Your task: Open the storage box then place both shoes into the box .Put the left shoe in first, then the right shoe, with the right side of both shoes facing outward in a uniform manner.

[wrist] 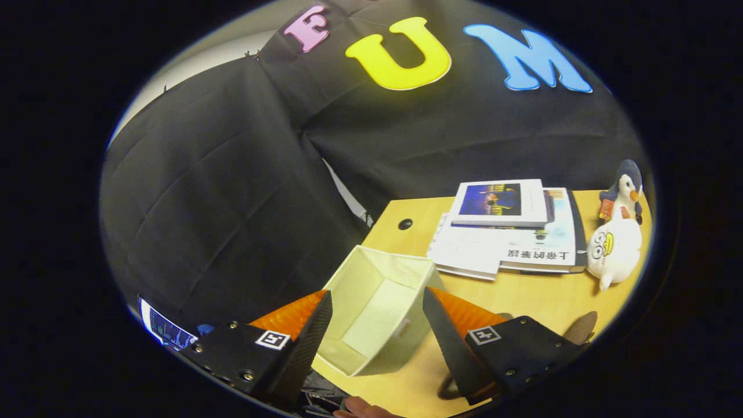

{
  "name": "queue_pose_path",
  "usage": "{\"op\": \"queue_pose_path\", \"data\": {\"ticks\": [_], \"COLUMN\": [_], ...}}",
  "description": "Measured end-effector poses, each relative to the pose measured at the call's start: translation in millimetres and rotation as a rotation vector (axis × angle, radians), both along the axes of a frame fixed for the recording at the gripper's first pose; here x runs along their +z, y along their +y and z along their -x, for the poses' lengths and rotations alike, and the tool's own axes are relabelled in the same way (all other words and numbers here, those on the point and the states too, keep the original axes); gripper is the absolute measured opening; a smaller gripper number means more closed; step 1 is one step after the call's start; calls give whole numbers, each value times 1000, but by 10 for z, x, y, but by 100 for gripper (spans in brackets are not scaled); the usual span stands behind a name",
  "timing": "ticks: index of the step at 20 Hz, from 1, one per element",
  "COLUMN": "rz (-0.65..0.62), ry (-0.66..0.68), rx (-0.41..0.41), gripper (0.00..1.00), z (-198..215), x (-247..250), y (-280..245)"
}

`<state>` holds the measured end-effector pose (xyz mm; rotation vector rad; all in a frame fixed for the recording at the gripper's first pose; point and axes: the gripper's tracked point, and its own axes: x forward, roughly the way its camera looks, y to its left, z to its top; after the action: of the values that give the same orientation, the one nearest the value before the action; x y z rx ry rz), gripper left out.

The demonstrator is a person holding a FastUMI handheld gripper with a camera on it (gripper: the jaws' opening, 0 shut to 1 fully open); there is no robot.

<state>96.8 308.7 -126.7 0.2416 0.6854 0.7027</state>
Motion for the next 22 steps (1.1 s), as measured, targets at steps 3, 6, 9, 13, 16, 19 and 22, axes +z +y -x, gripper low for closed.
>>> {"op": "queue_pose_path", "data": {"ticks": [3, 6, 9, 13, 16, 19, 22], "rz": [31, 58, 99, 149, 184, 233, 275], "ry": [-2, 15, 35, 82, 126, 147, 178], "rx": [-57, -116, -155, -184, -191, -204, -198], "gripper": [96, 96, 96, 96, 96, 96, 96], "z": [-27, 21, 62, 164, 289, 360, 447], "x": [-118, -238, -466, -820, -1085, -1329, -1572], "y": [-362, -691, -915, -1134, -1234, -1339, -1381]}}
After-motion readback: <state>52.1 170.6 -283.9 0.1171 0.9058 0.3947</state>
